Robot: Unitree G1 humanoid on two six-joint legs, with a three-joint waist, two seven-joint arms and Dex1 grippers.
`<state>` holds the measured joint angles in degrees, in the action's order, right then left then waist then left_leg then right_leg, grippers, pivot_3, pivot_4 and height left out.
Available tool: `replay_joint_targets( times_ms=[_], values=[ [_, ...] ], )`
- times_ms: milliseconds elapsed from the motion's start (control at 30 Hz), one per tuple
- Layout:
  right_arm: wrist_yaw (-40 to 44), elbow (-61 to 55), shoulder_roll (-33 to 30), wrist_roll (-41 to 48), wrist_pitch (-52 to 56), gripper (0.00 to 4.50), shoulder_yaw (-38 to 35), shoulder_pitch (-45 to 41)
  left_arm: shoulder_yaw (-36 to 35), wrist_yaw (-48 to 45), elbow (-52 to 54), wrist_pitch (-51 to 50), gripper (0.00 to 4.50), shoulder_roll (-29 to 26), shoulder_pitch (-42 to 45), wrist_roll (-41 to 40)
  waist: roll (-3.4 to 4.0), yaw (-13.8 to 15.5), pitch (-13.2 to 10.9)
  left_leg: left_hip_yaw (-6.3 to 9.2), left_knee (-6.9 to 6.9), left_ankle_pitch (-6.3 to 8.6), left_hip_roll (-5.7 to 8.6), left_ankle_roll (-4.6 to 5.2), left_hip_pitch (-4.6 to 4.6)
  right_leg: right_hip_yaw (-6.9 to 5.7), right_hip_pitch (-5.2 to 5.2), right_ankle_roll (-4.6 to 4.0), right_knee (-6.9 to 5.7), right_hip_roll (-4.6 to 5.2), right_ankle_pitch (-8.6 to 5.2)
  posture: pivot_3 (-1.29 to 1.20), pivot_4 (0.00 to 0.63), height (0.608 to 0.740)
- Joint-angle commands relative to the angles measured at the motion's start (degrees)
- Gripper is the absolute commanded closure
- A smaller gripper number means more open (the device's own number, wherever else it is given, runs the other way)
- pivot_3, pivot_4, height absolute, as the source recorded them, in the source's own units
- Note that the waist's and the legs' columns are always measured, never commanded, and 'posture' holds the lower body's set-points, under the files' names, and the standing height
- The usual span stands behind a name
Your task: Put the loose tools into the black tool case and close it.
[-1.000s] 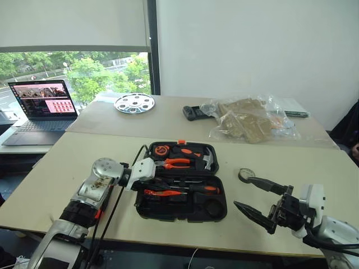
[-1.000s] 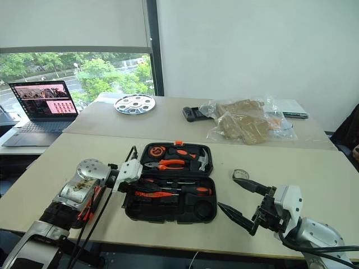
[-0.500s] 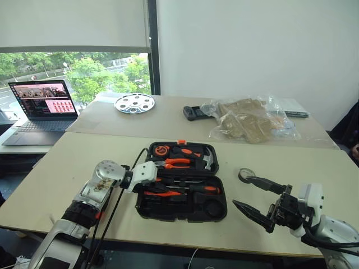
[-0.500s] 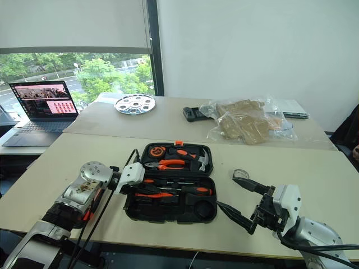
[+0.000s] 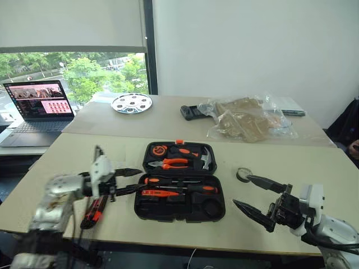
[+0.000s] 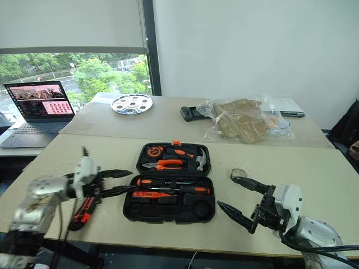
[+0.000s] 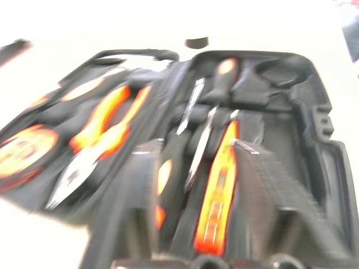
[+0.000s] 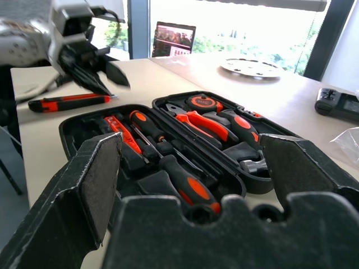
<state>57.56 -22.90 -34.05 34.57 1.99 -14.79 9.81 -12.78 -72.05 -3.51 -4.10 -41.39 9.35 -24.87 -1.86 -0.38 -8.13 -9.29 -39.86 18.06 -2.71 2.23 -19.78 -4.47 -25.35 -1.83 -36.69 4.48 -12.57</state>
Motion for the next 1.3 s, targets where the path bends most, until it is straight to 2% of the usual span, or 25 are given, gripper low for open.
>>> replay_joint_targets(
  times_ms=[33, 67, 100, 200, 367, 533, 700, 833, 1000, 1033, 1100, 1233, 1300],
  values=[
    [3.17, 2.07, -0.04, -1.4, -4.17, 0.0, 0.57, -0.68, -13.4, 4.69, 1.67, -0.26, 0.48, -1.19, -11.07, -3.33, -0.03, -0.32, -0.02, 0.0, 0.02, 0.04, -0.08, -0.03, 0.03, 0.08, 0.04, 0.03, 0.02, 0.17, -0.03, 0.0, 0.15, 0.74],
    [3.39, 2.45, 0.0, -1.53, -4.5, 0.0, 0.66, -0.74, -15.24, 5.03, 2.05, 0.22, 0.14, -1.04, -13.65, -3.62, -0.06, -0.32, -0.04, 0.0, 0.02, 0.05, -0.09, -0.03, 0.04, 0.02, 0.02, 0.06, 0.03, 0.17, -0.05, 0.0, 0.15, 0.74],
    [3.35, 2.68, 0.13, -1.61, -4.75, 0.0, 0.62, -0.73, -16.84, 5.25, 2.54, 0.27, 0.06, -0.9, -15.86, -4.16, -0.05, -0.25, -0.04, 0.0, 0.02, 0.04, -0.09, -0.03, 0.03, 0.0, 0.01, 0.06, 0.03, 0.17, -0.05, 0.0, 0.15, 0.74],
    [3.57, 2.51, 0.44, -1.69, -6.11, 0.0, -0.5, 1.21, -22.19, 5.95, 2.43, 0.8, 0.06, -0.43, -22.55, -5.14, -0.03, 0.69, -0.08, 0.0, 0.03, 0.14, -0.06, 0.06, 0.0, -0.16, 0.0, 0.04, 0.03, 0.42, -0.06, 0.0, 0.15, 0.74],
    [2.81, 2.75, 0.6, -1.6, -7.39, 0.0, -2.63, 4.45, -25.0, 6.49, 1.81, 1.5, 0.06, -0.45, -26.3, -5.87, 0.02, 1.81, -0.1, 0.03, 0.02, 0.27, 0.03, 0.19, -0.04, -0.28, 0.02, 0.02, 0.06, 0.66, -0.07, 0.0, 0.15, 0.74],
    [3.3, 3.13, 0.65, -2.49, -9.52, 0.0, -1.97, 4.86, -28.74, 8.72, 0.75, -0.23, 0.06, 0.04, -29.54, -6.66, 0.0, 1.11, -0.09, 0.02, 0.05, 0.31, 0.01, 0.25, -0.04, -0.3, 0.0, 0.03, 0.05, 0.68, -0.06, 0.0, 0.15, 0.74],
    [3.79, 3.61, 0.74, -2.34, -9.61, 0.0, -0.29, 3.01, -29.6, 10.75, 2.72, -3.83, 0.06, 0.3, -31.88, -8.55, 0.0, 0.86, -0.1, 0.02, 0.09, 0.32, -0.04, 0.1, -0.04, -0.32, -0.02, 0.01, 0.05, 0.62, -0.08, 0.0, 0.15, 0.74],
    [4.74, 2.26, 0.52, -1.41, -8.59, 0.0, 2.37, -0.3, -28.02, 13.56, 10.01, -14.31, 0.06, -0.59, -32.61, -13.84, -0.01, 1.01, -0.11, 0.02, 0.07, 0.35, -0.03, 0.15, -0.06, -0.34, -0.03, 0.0, 0.06, 0.64, -0.09, 0.0, 0.15, 0.74],
    [5.77, 1.13, 0.97, -0.66, -7.4, 0.0, 6.74, -5.06, -23.14, 27.75, 21.12, -33.31, 0.06, -1.63, -30.63, -16.63, 0.03, 1.17, -0.14, 0.06, 0.07, 0.49, -0.02, 0.27, -0.04, -0.34, 0.0, -0.05, 0.04, 0.67, -0.04, 0.0, 0.15, 0.74],
    [5.83, 1.26, 1.1, -0.74, -7.37, 0.0, 7.32, -5.65, -22.06, 30.55, 22.54, -34.83, 0.06, -1.0, -29.51, -16.16, 0.03, 1.12, -0.14, 0.07, 0.07, 0.31, -0.01, -0.04, -0.04, -0.34, 0.01, -0.13, 0.04, 0.65, 0.0, 0.0, 0.15, 0.74],
    [5.89, 1.55, 1.3, -0.86, -7.35, 0.0, 8.13, -6.51, -20.09, 34.66, 24.64, -36.86, 0.06, 0.11, -27.66, -15.22, 0.02, 1.08, -0.14, 0.07, 0.08, 0.28, -0.01, -0.05, -0.04, -0.33, 0.01, -0.26, 0.03, 0.61, 0.07, 0.0, 0.15, 0.74],
    [5.24, 1.32, 1.87, -1.05, -6.66, 0.0, 10.02, -8.2, -9.15, 45.23, 26.4, -35.85, 0.06, 3.71, -23.29, -4.86, 0.05, 1.1, -0.14, 0.05, 0.1, 0.3, 0.04, -0.08, 0.0, -0.29, 0.06, -0.32, 0.03, 0.58, 0.1, 0.0, 0.15, 0.74],
    [4.79, 0.98, 1.8, -0.77, -6.15, 0.0, 9.97, -8.37, -7.4, 47.7, 25.58, -34.44, 0.06, 4.85, -22.36, -1.65, 0.03, 1.08, -0.13, 0.04, 0.1, 0.3, 0.09, -0.09, 0.03, -0.3, 0.1, -0.33, 0.03, 0.56, 0.11, 0.0, 0.15, 0.74]
  ],
)
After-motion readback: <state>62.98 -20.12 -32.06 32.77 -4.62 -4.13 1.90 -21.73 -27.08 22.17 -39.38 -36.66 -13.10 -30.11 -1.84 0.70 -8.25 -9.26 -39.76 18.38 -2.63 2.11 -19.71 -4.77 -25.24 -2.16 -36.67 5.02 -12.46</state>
